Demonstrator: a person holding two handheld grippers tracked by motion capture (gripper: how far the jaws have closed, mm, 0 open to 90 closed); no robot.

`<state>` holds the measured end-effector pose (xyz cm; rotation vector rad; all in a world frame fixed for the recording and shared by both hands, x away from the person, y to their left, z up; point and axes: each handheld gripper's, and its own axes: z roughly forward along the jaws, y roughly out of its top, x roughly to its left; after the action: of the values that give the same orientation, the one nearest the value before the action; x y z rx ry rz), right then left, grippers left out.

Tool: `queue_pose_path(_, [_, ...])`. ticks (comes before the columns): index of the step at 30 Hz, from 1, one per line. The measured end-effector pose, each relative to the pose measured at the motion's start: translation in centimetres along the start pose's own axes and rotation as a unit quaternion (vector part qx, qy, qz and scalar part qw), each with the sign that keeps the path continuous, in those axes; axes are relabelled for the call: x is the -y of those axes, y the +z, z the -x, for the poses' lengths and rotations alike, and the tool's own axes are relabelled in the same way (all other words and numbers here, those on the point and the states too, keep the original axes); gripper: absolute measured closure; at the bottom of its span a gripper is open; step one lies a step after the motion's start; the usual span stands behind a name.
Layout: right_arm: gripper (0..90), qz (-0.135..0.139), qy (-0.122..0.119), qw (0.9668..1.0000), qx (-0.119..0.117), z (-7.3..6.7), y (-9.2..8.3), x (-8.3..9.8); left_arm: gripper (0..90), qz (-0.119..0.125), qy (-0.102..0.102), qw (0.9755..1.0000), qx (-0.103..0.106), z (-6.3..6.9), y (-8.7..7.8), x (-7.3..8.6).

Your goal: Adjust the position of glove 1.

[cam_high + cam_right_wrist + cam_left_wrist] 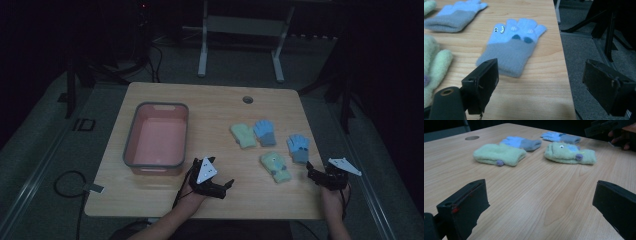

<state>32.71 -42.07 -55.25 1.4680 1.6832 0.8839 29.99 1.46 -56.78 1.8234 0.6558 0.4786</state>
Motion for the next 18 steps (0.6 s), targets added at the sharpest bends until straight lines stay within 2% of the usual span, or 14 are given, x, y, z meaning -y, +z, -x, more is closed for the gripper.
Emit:
queue_pose_path(8, [13.7, -0.012, -0.028, 0.9994, 0.019, -0.6, 0.08, 0.01, 0.2, 0.0, -0.005, 1.0, -0.001, -0.05, 0.01, 0.0])
queue_pose_path(18, [13.7, -0.022, -0.031, 0.9991, 0.022, -0.62, 0.25, -0.03, 0.3, -0.001, -0.002, 1.0, -0.001, -0.01, 0.01, 0.0])
